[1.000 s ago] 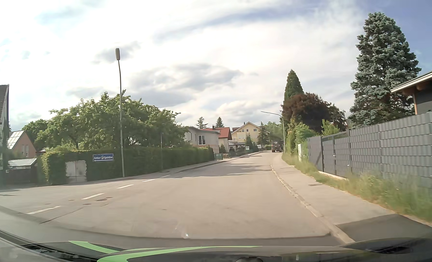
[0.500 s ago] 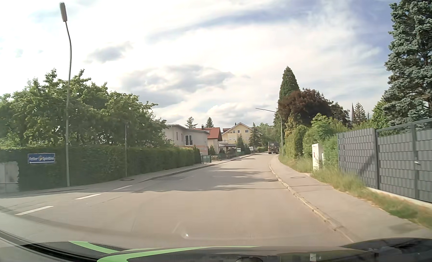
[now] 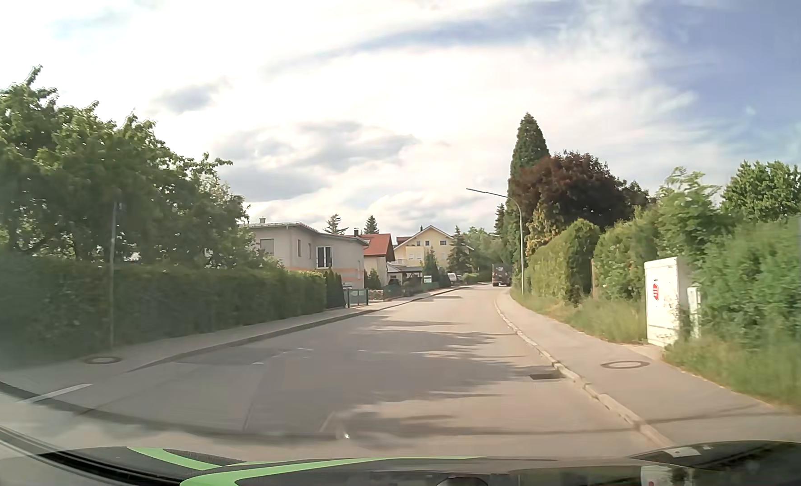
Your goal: Follow the waypoints while adhering to traffic rules and regulations
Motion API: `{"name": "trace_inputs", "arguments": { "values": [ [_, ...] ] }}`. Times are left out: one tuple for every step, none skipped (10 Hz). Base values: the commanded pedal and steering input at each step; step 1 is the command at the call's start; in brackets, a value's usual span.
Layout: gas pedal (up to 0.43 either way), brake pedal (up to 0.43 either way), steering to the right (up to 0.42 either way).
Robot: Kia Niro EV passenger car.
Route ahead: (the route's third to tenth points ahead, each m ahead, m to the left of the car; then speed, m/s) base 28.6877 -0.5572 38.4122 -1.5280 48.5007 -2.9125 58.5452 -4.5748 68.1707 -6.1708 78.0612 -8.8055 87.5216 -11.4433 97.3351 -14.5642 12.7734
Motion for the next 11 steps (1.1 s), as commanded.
{"name": "trace_inputs", "arguments": {
  "values": [
    [0.118, 0.0, 0.021],
    [0.118, 0.0, 0.021],
    [0.118, 0.0, 0.021],
    [0.118, 0.0, 0.021],
    [0.118, 0.0, 0.021],
    [0.118, 0.0, 0.021],
    [0.118, 0.0, 0.021],
    [0.118, 0.0, 0.021],
    [0.118, 0.0, 0.02],
    [0.118, 0.0, 0.02],
    [0.118, 0.0, 0.02]
  ]
}}
